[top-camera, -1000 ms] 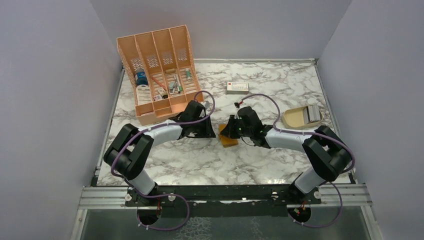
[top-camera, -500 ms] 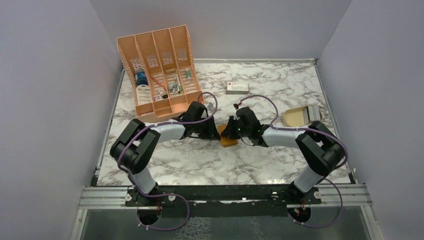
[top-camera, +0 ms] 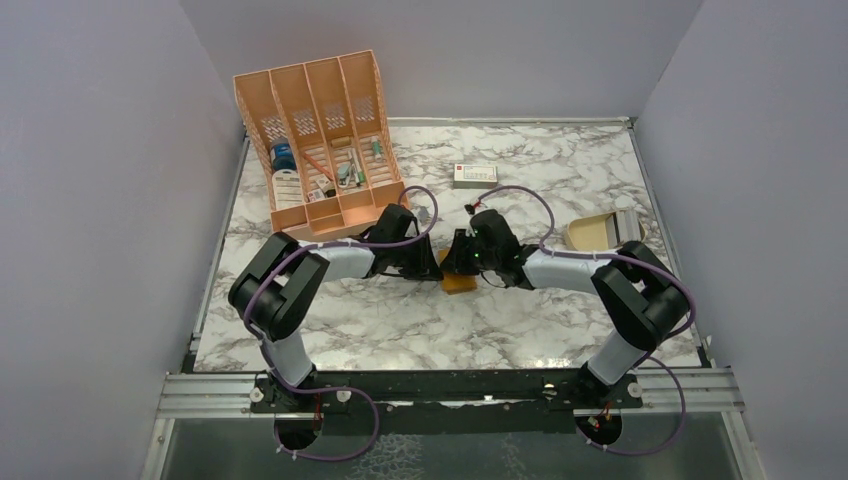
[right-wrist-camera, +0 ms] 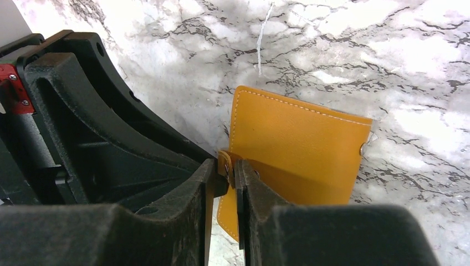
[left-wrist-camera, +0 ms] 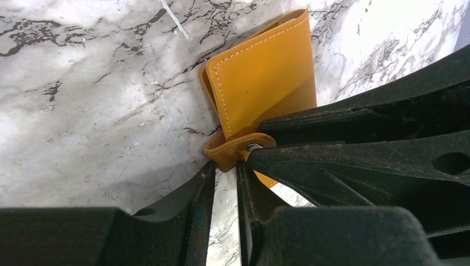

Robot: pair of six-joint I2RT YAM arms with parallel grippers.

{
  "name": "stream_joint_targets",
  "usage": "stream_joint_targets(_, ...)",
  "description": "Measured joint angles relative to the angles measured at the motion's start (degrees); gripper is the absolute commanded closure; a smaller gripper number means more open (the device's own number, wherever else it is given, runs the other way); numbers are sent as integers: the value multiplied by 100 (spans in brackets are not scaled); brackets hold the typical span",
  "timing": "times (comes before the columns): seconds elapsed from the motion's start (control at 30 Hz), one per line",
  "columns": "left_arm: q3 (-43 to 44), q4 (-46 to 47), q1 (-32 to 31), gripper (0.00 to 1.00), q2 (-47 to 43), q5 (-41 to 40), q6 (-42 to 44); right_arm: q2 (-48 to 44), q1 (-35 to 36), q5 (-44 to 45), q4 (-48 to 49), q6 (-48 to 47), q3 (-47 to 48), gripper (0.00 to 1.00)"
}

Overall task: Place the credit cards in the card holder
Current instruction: Close the card holder at the center of the board.

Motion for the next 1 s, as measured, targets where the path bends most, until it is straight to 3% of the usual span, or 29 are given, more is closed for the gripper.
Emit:
stream_joint_targets(0.3, 15, -9, 0, 78, 13, -2, 2, 2, -11, 2, -262, -129, 125, 84)
stream_joint_targets(0.8, 48, -61, 0, 78, 24, -4, 4, 4, -11, 17, -391, -197, 160, 81)
stream_joint_targets(1.0, 48, -61, 0, 78, 24, -4, 4, 2, -11, 79, -411, -208, 160, 92)
